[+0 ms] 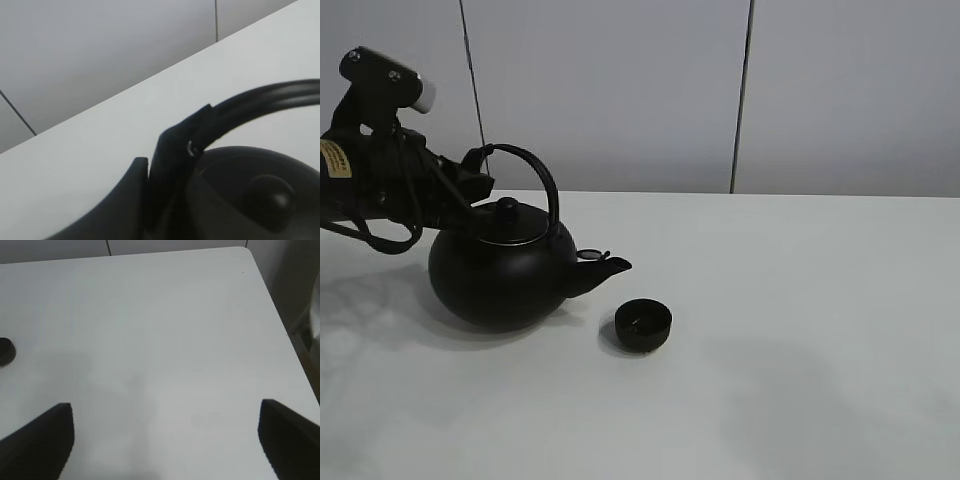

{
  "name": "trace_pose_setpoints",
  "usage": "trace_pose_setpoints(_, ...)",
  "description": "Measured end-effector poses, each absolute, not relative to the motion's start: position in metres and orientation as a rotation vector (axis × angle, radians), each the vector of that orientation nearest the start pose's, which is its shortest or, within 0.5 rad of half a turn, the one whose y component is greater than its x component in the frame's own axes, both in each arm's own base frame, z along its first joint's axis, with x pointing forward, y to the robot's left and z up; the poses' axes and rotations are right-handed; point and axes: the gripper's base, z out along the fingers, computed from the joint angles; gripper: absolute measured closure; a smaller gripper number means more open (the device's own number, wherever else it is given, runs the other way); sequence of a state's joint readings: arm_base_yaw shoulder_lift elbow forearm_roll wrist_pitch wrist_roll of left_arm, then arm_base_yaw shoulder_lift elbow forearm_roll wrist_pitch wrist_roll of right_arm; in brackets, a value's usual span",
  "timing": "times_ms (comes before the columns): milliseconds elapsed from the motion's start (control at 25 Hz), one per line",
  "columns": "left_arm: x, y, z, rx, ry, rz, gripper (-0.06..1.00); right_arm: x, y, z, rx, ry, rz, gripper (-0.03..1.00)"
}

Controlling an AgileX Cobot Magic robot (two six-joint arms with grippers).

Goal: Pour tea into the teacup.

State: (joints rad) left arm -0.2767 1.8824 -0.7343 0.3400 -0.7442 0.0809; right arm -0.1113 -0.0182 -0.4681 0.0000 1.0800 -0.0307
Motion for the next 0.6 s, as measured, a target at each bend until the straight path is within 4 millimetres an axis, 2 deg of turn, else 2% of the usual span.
trace_pose_setpoints(600,0.3317,-0.1180,0.1440,0.775,1.752,-0.177,0.83,-0.0048,0.0005,0.2667,0.084,2.078,-0.087,0.27)
